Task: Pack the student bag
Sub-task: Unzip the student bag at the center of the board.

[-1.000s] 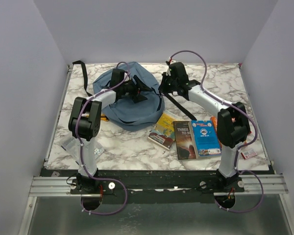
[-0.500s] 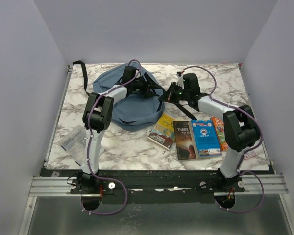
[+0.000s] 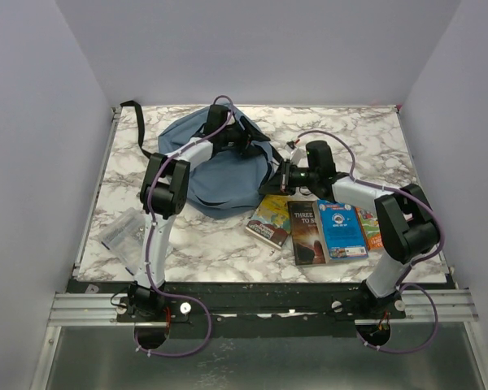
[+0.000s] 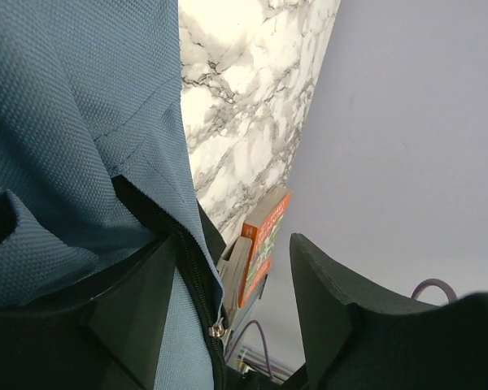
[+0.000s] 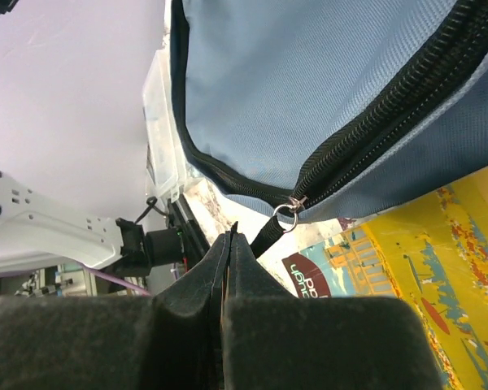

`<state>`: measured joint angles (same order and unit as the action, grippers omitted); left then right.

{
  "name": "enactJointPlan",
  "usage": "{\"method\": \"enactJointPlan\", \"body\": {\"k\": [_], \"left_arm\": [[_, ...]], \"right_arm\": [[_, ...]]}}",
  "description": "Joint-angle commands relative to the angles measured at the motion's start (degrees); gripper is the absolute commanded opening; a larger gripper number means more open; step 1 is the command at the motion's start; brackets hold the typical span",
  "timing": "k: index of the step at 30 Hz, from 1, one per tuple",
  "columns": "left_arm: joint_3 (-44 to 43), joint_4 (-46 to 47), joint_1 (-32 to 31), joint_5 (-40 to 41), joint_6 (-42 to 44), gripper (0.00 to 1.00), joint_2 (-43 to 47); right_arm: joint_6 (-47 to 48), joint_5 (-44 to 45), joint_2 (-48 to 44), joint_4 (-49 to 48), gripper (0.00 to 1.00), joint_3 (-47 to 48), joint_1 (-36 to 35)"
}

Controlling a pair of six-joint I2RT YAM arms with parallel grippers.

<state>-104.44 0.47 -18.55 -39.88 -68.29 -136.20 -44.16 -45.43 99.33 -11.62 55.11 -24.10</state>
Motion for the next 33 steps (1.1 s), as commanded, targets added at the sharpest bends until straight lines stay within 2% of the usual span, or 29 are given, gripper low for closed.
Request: {"method": "enactJointPlan", "body": {"k": [1, 3, 12, 15, 19, 21, 25, 29, 33], "left_arm": [[-0.59, 1.47, 0.35, 1.02, 2.45, 0.62, 2.03], [1.88, 1.46, 0.35, 0.12, 4.76, 0.65, 5.96], [19.87, 1.28, 0.09, -8.63, 7.45, 0.73, 25.08], [27.07, 0.93, -0.69, -10.65, 11.21, 0.75, 31.98], [35.14, -2.42, -1.84, -11.09, 17.66, 0.74, 39.23], [37.91, -6.92, -3.31, -8.22, 22.81, 0.72, 42.12], [39.47, -17.59, -7.80, 3.68, 33.15, 0.70, 46.90], [40.37, -20.05, -10.55, 11.44, 34.85, 0.63, 49.91], [38.66, -22.79, -12.59, 20.84, 33.24, 0.57, 51.70]], "right_arm": [[1.53, -6.85, -1.01, 3.47, 0.01, 1.11, -0.67], [4.61, -3.86, -0.96, 9.11, 0.01, 3.59, -0.67], [5.45, -1.18, -0.14, 10.88, 0.01, 5.55, -0.69], [5.22, -3.80, -0.80, 13.42, 0.17, 6.09, -0.69], [9.24, -3.12, -3.33, 19.18, 0.21, 6.80, -0.64], [9.68, -2.43, -3.84, 19.80, 0.21, 6.51, -0.69], [9.63, -0.14, -5.55, 18.03, 0.26, 4.23, -0.69], [5.78, 5.18, -8.57, 13.16, 0.37, -0.29, -0.07], [-3.16, 7.00, -9.50, 5.59, 0.39, -4.83, 2.77]]}}
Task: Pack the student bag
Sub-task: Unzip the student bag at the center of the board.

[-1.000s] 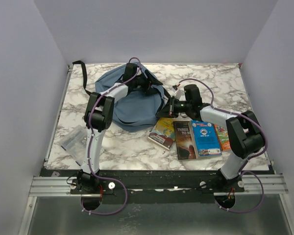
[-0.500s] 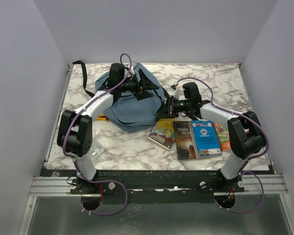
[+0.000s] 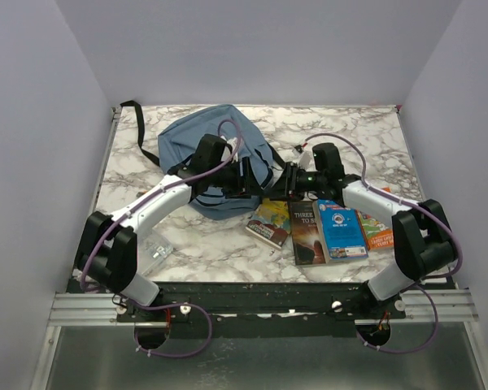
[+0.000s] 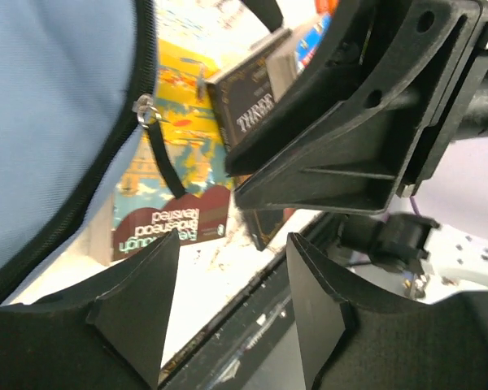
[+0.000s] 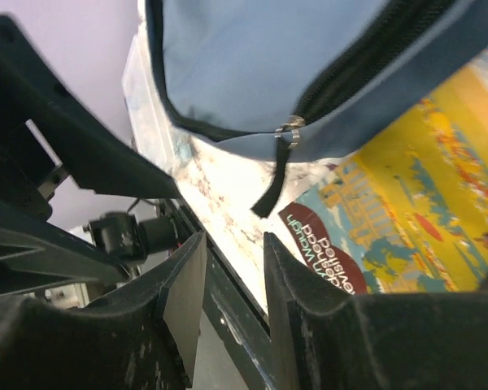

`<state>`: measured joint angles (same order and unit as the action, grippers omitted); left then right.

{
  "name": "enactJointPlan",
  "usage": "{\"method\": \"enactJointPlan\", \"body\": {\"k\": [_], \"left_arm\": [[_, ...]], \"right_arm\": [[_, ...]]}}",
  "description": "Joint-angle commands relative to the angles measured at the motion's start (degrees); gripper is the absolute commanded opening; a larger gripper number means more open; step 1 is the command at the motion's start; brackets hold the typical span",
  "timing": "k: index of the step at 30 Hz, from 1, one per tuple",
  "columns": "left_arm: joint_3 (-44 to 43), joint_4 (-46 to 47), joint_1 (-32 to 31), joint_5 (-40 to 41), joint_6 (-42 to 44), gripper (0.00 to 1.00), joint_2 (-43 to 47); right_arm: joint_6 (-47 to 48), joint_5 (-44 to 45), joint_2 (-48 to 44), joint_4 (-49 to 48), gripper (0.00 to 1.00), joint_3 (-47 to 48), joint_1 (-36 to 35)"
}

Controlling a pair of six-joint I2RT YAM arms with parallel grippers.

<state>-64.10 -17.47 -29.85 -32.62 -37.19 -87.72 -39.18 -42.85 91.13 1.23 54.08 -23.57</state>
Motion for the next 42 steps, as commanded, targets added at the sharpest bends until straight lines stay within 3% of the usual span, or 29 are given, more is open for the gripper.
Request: {"method": "enactJointPlan", "body": {"k": [1, 4, 10, 16, 17, 22, 31, 37, 42], "left_arm": [[-1.33, -4.85, -1.83, 15.88, 0.92, 0.56, 4.07], [-0.08, -4.61, -3.51, 20.32, -3.71, 0.55, 5.10], [0.65, -0.58, -6.30, 17.94, -12.93, 0.51, 1.47], [3.91, 6.77, -8.51, 18.47, -21.98, 0.51, -1.79], [5.10, 8.16, -8.86, 20.89, -23.46, 0.51, -2.49], [8.11, 13.61, -9.54, 24.57, -24.25, 0.55, -2.23], [5.73, 16.51, -9.60, 25.64, -24.78, 0.52, -6.91], [5.68, 16.98, -9.72, 25.70, -24.89, 0.45, -8.06], [6.42, 17.21, -9.77, 25.92, -23.88, 0.29, -7.52]], "right_arm": [[-10.41, 4.61, -1.14, -8.52, 0.40, -4.55, 3.04], [-12.13, 4.53, 0.22, -9.53, 0.40, -4.90, 5.04], [-13.08, 7.47, 3.19, -7.91, 0.41, -2.16, 5.73], [-18.70, 5.83, 9.04, -15.88, 0.42, -1.05, 5.74], [-20.97, 4.82, 10.25, -20.19, 0.46, -1.94, 5.78], [-21.49, 4.04, 10.85, -22.67, 0.56, -2.50, 5.76], [-22.56, 4.00, 11.81, -24.53, 0.57, -2.39, 5.46], [-22.22, 4.02, 13.83, -24.62, 0.61, -1.17, 4.32], [-21.98, 4.18, 15.68, -25.02, 0.61, -0.53, 3.44]]}}
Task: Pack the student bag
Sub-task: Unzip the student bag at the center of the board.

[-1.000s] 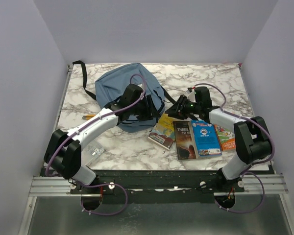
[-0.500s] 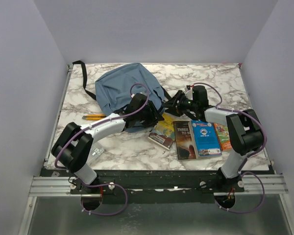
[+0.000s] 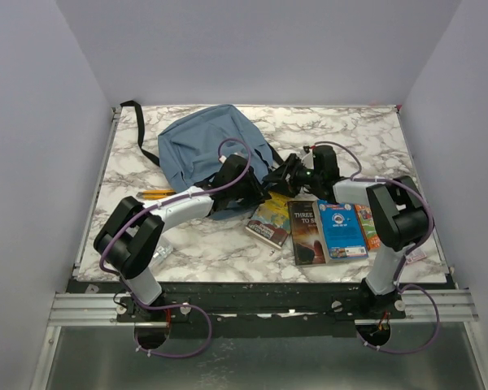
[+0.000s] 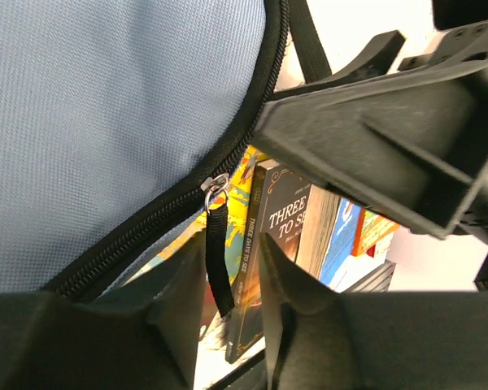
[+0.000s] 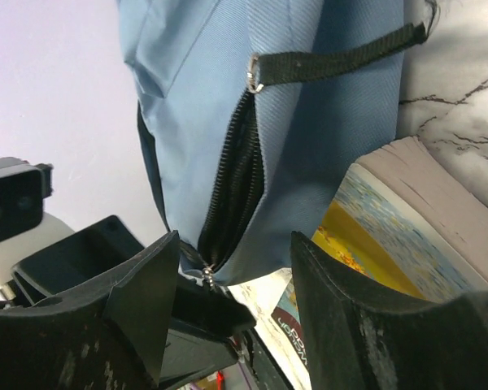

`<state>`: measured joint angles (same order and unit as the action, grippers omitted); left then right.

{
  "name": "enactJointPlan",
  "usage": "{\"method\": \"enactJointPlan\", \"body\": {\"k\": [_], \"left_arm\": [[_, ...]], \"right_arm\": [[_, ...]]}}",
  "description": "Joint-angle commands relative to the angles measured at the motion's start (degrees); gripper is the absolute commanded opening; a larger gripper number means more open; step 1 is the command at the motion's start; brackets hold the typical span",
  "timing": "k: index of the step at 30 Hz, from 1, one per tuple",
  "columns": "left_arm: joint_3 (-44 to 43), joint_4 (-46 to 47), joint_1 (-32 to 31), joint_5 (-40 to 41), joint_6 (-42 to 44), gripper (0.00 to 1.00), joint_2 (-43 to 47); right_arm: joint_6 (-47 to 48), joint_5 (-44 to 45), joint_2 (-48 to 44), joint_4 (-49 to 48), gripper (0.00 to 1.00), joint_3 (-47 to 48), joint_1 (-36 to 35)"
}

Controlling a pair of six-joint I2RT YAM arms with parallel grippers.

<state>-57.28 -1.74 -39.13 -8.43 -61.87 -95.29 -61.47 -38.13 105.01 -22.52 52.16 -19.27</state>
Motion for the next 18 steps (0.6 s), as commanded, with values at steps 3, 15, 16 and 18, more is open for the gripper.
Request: {"method": "enactJointPlan", "body": {"k": [3, 15, 16, 18], "left_arm": [[0.29, 2.13, -0.44, 1.69, 1.35, 0.19, 0.48], [2.47, 2.43, -0.34, 1.97, 4.73, 0.00, 2.16], [2.44, 1.87, -0.33, 2.17, 5.30, 0.00, 2.35], [1.92, -2.94, -0.49, 4.25, 6.04, 0.00, 2.90]], "right_arm": [[-0.31, -0.72, 2.77, -2.29, 0.60, 1.62, -1.42], [-2.05, 0.73, 3.96, -4.72, 0.45, 1.87, -3.19], [-2.13, 0.84, 4.18, -4.80, 0.43, 1.93, -3.26], [-2.69, 1.02, 4.41, -5.63, 0.30, 1.89, -3.38]]}}
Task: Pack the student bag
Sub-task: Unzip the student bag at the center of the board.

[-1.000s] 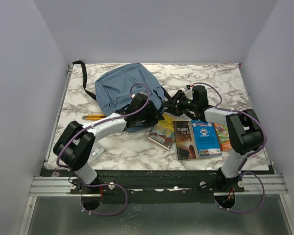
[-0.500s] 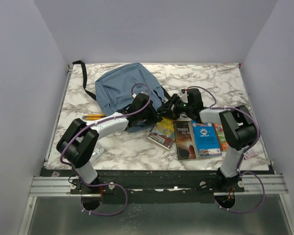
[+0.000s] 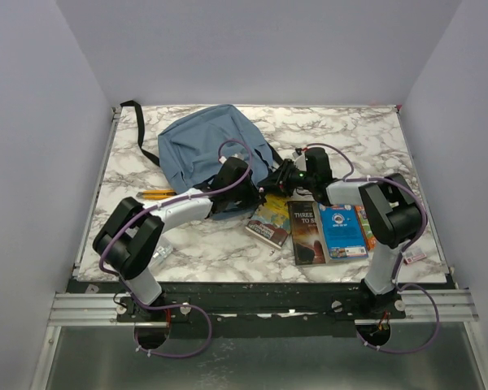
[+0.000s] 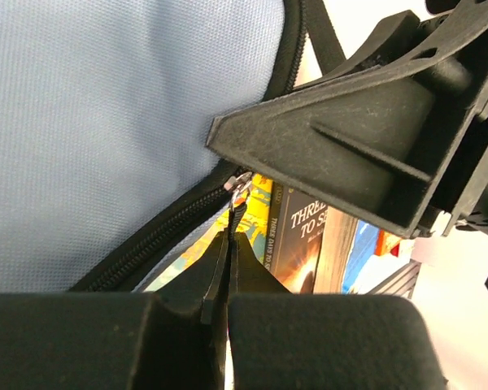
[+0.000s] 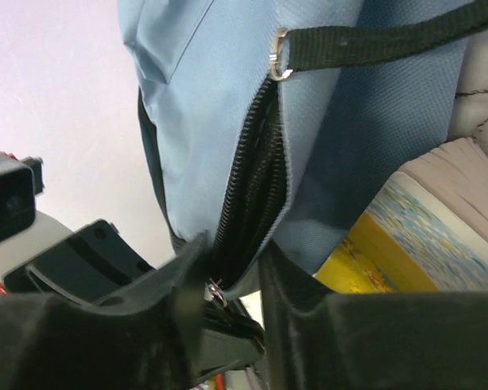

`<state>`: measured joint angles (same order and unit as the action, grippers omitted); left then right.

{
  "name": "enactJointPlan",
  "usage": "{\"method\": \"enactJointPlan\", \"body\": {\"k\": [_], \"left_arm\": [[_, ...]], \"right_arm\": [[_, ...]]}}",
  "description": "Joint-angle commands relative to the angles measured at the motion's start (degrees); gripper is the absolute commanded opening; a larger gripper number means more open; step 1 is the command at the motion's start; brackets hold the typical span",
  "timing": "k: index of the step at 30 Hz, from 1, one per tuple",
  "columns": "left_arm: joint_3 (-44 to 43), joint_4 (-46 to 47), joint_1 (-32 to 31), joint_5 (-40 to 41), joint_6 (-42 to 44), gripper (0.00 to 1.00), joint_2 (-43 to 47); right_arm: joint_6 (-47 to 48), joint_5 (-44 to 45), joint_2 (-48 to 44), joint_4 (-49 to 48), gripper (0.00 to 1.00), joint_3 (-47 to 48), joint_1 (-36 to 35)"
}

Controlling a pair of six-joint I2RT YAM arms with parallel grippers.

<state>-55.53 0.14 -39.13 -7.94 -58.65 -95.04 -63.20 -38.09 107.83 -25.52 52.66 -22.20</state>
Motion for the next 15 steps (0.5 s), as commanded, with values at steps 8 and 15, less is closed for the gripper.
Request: {"method": "enactJointPlan", "body": {"k": [8, 15], "left_arm": [[0.25, -15.25, -0.51, 9.83, 4.86, 0.00, 5.84], [5.38, -18.72, 1.59, 9.97, 5.55, 0.00, 9.83]], "right_arm": [[-0.17, 3.37, 1.02, -2.03, 0.01, 1.23, -0.66], [3.10, 3.19, 1.59, 1.62, 0.01, 4.40, -0.47]]}}
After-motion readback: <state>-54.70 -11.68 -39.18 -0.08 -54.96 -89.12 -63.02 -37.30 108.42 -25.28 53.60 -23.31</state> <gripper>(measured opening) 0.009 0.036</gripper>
